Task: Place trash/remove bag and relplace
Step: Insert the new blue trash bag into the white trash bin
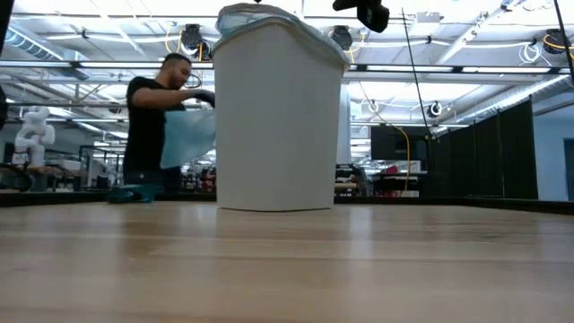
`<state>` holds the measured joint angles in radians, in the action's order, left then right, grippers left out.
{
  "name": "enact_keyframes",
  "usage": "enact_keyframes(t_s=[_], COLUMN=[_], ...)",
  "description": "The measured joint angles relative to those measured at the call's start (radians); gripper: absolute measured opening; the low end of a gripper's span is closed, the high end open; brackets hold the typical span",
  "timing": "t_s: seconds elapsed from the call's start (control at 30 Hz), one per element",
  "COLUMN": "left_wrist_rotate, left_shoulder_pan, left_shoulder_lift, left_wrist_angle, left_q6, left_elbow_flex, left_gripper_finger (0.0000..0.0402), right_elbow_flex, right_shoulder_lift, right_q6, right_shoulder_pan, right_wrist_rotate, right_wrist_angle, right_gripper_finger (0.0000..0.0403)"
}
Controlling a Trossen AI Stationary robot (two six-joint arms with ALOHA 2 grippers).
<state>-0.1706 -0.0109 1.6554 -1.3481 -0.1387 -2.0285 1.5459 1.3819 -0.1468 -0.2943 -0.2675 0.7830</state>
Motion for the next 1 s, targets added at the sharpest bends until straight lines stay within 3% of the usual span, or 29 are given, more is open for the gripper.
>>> enact_keyframes(t_s=[0.27,0.47,0.77,1.0], left_wrist_rotate=[0.03,-0.098,0.091,0.149], left_shoulder_pan=[0.033,0.018,-0.068,-0.105], left_shoulder_lift=[-0.013,-0.031,0.005,0.006], left_wrist_angle=[0.003,0.042,0.077,0.083], left_q6=[0.0,-0.046,-0.144,-0.157], left_elbow_flex=[0.0,-0.002,-0.001,-0.001], left_gripper_finger=[0.0068,0.0068,0.0072,0.0128], right_elbow_flex=[0.0,0.0,0.0,0.0], right_shoulder_lift=[0.0,0.0,0.0,0.0], right_q6=[0.01,0.021,0.013,0.012], right_shoulder_pan=[-0.007,-0.007,-0.008,-0.008], right_wrist_rotate=[0.003,0.003,0.003,0.003], right_wrist_angle=[0.007,0.005,0.009,0.014], right_gripper_finger=[0.0,0.0,0.0,0.0])
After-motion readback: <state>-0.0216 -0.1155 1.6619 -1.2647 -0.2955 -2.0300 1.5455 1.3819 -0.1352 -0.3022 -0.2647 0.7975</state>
